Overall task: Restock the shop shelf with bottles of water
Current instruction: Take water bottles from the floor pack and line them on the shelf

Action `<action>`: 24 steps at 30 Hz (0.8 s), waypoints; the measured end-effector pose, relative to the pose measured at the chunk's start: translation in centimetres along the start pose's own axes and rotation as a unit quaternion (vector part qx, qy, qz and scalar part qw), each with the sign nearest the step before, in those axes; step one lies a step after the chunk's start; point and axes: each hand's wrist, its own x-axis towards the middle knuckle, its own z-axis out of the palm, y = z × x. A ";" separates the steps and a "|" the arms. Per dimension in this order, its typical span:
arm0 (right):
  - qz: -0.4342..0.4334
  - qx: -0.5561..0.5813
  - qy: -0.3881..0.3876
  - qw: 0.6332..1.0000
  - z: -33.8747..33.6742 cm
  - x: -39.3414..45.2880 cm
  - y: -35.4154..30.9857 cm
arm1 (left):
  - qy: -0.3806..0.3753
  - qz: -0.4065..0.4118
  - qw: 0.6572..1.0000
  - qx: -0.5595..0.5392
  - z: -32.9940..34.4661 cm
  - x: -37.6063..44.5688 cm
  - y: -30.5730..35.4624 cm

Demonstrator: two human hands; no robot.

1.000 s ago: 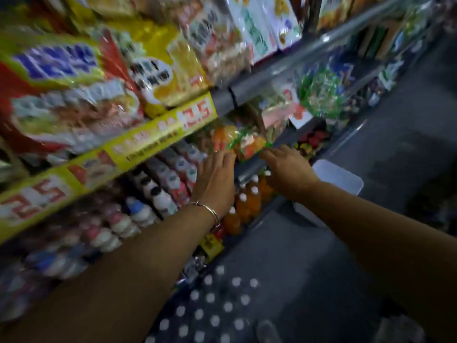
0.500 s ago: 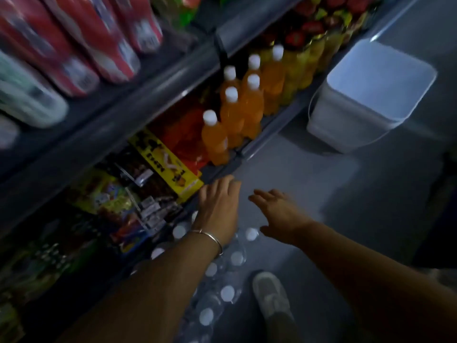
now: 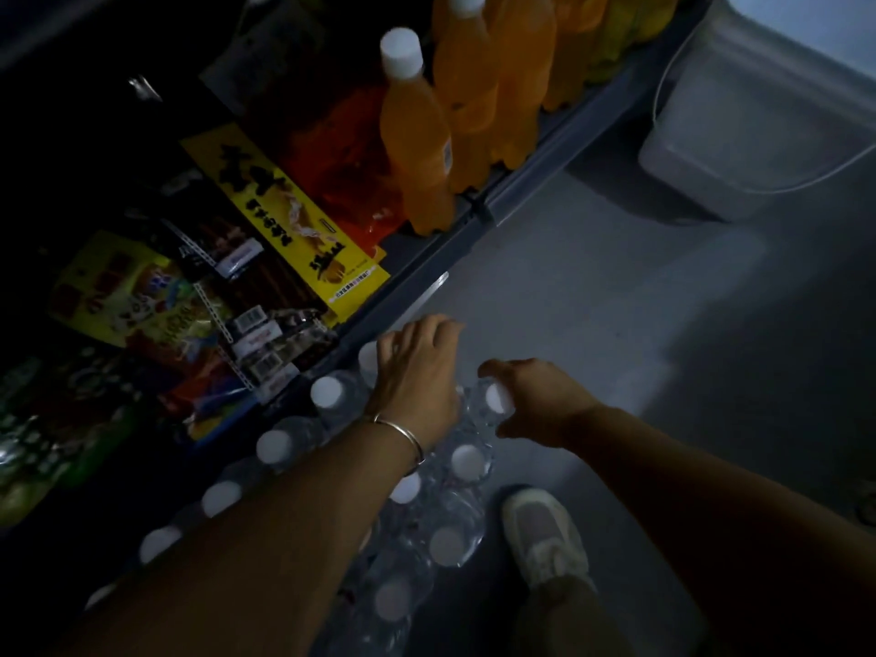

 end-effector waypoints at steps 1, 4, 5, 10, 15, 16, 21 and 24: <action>0.011 0.002 0.013 1.000 -0.5 -0.2 0.0 | 0.001 0.002 1.000 0.000 -0.3 0.0 0.1; 0.044 0.028 0.043 0.998 -3.0 -1.3 -0.5 | -0.015 0.006 1.000 -0.011 -2.0 -0.3 0.7; 0.046 0.035 0.050 0.997 -4.3 -1.8 -0.8 | -0.023 0.006 1.000 -0.014 -2.9 -0.3 1.0; 0.022 0.052 0.068 0.996 -12.9 -5.7 -4.1 | -0.069 0.018 0.997 -0.024 -10.4 -0.7 3.7; -0.029 0.038 0.092 0.995 -24.1 -11.7 -10.3 | -0.079 0.043 0.992 -0.091 -22.4 -2.0 6.4; -0.041 0.039 0.096 0.994 -26.5 -13.2 -11.7 | -0.077 0.058 0.988 -0.118 -25.3 -2.6 7.1; -0.092 0.022 0.143 0.985 -38.5 -21.1 -19.5 | -0.080 0.080 0.973 -0.199 -40.0 -6.6 10.4; -0.117 0.004 0.147 0.982 -45.5 -26.6 -24.4 | -0.067 0.108 0.969 -0.213 -49.0 -9.6 12.1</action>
